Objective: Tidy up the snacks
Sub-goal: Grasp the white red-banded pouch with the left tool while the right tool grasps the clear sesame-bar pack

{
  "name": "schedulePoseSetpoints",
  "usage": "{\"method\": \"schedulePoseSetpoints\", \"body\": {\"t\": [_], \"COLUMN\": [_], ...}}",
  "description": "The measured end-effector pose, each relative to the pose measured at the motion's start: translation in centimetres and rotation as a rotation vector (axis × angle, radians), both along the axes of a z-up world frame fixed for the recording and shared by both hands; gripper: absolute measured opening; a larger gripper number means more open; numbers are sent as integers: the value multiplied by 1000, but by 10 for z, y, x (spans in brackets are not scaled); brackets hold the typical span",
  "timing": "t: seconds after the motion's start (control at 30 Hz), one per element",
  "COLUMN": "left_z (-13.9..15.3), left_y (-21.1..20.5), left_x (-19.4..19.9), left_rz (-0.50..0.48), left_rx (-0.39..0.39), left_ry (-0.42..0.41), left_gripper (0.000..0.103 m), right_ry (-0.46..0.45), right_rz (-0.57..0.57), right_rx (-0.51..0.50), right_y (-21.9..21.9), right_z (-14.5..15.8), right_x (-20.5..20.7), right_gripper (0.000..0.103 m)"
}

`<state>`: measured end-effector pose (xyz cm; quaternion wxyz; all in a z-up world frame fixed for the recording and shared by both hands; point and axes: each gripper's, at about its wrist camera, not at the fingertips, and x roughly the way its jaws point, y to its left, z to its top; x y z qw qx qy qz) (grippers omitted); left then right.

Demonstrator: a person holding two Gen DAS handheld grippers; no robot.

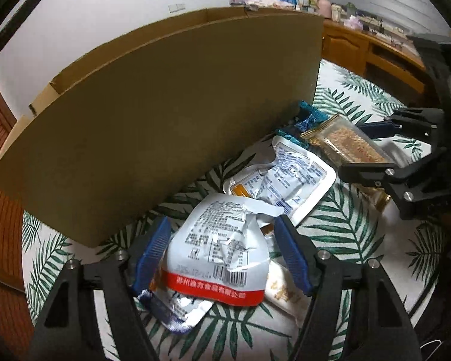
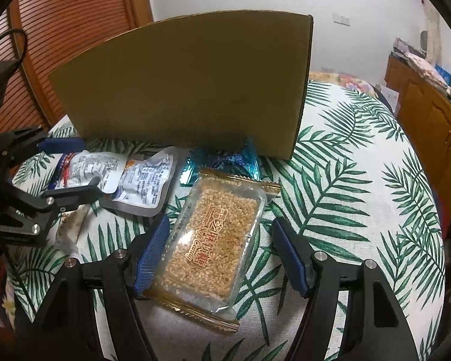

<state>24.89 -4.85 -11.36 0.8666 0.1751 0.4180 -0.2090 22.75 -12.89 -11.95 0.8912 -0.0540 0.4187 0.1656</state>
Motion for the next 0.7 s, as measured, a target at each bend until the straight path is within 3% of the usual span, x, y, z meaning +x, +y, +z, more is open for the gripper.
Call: {"method": "schedulePoseSetpoints", "body": {"t": [0.13, 0.4, 0.7], "left_z": [-6, -9, -7], "left_y": [-3, 9, 13], "left_x": [10, 24, 22], "left_rz": [2, 61, 89], "left_rx": [12, -90, -99], "left_ry": [45, 143, 158], "left_gripper": [73, 75, 74], "right_ry": [-1, 6, 4], "right_rz": [2, 12, 24], "right_rx": [-8, -2, -11], "right_y": [2, 3, 5], "right_z": [-1, -1, -2], "right_x": [-1, 0, -1], "right_gripper": [72, 73, 73]}}
